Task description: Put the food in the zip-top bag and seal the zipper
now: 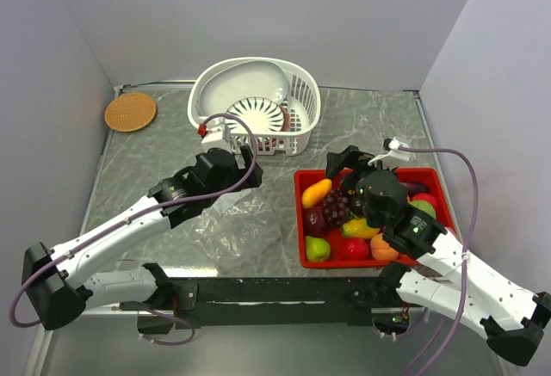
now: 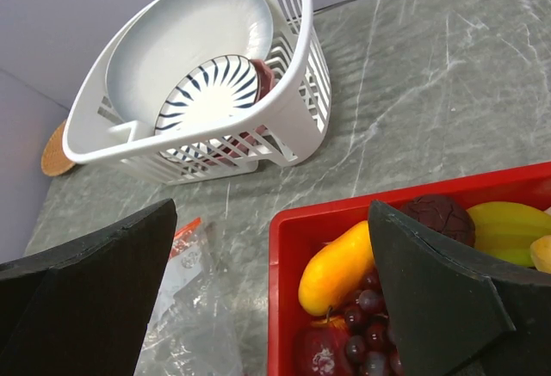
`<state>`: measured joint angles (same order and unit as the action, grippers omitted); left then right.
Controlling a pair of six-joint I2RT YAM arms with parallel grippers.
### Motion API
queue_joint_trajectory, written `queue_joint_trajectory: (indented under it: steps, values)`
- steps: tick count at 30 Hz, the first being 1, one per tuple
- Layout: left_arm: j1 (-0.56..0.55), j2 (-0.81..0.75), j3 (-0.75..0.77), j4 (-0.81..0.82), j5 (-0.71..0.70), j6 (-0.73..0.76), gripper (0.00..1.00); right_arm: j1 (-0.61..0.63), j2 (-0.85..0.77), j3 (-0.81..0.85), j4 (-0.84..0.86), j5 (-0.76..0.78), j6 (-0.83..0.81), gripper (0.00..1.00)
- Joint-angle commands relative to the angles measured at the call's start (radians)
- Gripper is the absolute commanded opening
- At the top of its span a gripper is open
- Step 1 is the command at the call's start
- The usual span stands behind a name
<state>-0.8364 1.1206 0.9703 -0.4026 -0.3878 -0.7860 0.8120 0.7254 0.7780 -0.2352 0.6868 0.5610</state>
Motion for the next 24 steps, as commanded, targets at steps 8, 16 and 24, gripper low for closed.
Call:
queue_joint_trajectory:
  steps: [8,16,24]
  values:
    - [0.078,-0.044,0.021,-0.094,-0.016,-0.166,0.97,0.001,0.035,0.035,-0.016,-0.121,-0.038,1.00]
    - [0.175,0.010,-0.010,-0.142,0.044,-0.249,0.97,0.001,0.167,0.023,0.074,-0.436,-0.026,1.00]
    - [0.316,0.045,-0.047,-0.186,0.098,-0.291,0.97,0.091,0.572,0.148,0.129,-0.605,0.004,1.00]
